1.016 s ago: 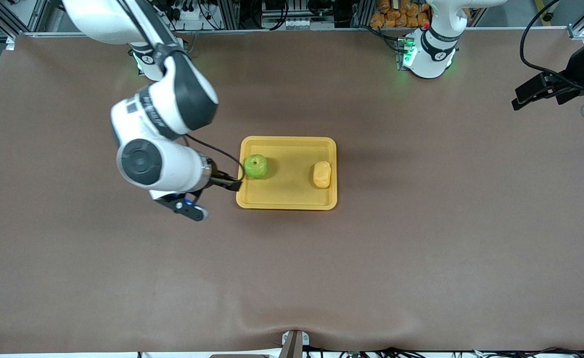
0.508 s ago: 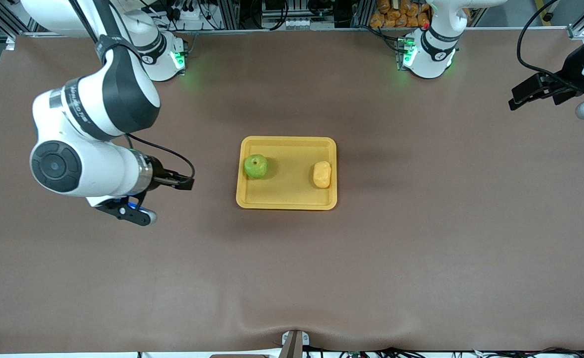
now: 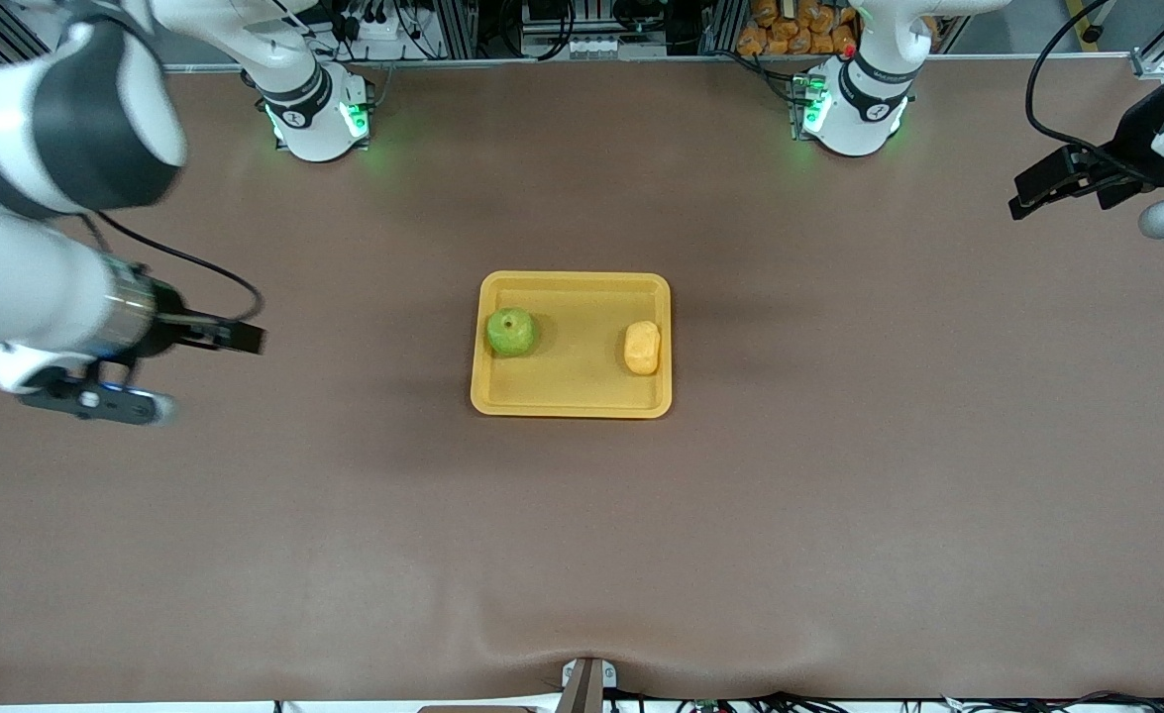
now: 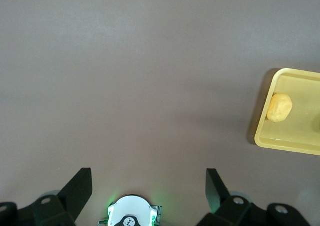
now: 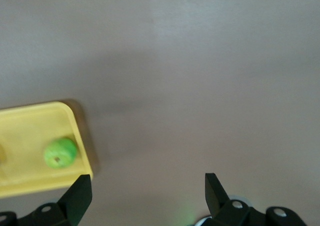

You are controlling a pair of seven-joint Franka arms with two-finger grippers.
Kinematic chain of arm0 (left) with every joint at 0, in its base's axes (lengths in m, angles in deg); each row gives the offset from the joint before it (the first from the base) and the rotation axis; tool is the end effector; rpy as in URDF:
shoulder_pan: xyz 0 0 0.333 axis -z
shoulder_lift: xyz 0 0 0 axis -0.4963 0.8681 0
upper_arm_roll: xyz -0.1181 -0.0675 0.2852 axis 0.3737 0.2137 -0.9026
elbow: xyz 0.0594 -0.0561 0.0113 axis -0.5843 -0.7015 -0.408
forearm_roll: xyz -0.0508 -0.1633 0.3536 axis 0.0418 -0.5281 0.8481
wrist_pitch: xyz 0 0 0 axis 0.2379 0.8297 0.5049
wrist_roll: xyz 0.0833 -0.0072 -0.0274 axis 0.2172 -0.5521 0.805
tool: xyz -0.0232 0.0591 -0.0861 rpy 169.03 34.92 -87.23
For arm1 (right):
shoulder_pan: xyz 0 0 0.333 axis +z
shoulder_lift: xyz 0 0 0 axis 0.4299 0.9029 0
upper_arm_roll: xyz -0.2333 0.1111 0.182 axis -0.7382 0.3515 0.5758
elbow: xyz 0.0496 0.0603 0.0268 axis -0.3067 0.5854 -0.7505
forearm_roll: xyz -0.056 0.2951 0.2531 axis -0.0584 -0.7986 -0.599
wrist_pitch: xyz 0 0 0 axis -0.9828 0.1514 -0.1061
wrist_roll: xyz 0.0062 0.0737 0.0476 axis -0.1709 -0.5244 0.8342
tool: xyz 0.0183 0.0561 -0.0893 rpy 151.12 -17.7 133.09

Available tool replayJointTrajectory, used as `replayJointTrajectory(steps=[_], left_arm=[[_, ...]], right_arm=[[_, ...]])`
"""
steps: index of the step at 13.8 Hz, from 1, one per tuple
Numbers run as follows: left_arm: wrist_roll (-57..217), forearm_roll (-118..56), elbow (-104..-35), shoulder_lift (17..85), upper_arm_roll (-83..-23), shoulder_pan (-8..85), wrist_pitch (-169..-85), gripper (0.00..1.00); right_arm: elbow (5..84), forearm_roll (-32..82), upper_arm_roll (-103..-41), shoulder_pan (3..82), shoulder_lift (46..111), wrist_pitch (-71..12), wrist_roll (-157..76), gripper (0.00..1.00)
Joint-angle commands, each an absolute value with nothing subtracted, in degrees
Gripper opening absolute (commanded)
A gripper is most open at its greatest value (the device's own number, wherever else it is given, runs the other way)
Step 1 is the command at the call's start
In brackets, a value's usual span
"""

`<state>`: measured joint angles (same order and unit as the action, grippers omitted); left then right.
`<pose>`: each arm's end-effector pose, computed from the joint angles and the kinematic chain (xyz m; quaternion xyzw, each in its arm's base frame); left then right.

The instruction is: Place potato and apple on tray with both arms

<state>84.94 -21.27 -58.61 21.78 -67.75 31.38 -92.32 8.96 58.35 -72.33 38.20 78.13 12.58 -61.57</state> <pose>0.5170 -0.0474 0.6556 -0.9981 -0.0541 0.0282 0.0127 0.6321 0.1009 0.5723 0.9908 -0.0713 -0.1146 0.0120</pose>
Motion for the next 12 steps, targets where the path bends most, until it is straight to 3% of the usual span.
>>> replayJointTrajectory(steps=[1,5,9,12], left_arm=[[84.72,-21.49,-59.27,20.84,-67.62,31.43,-92.02,1.00],[84.46,-21.23,-59.27,20.75,-67.62,31.43,-91.84,1.00],[84.29,-20.27,-59.27,20.49,-67.27,31.52,-91.93,1.00],[84.29,-19.82,-59.36,20.31,-66.22,31.25,-91.84,1.00]], right_arm=[[9.61,59.26,-71.38,34.00,74.37,15.00,-53.66,1.00],[11.71,59.44,-71.20,29.16,68.22,17.02,-46.00,1.00],[19.88,59.79,-71.20,27.39,60.40,15.18,-45.54,1.00],[30.31,61.02,-71.11,27.31,52.94,10.01,-45.54,1.00]])
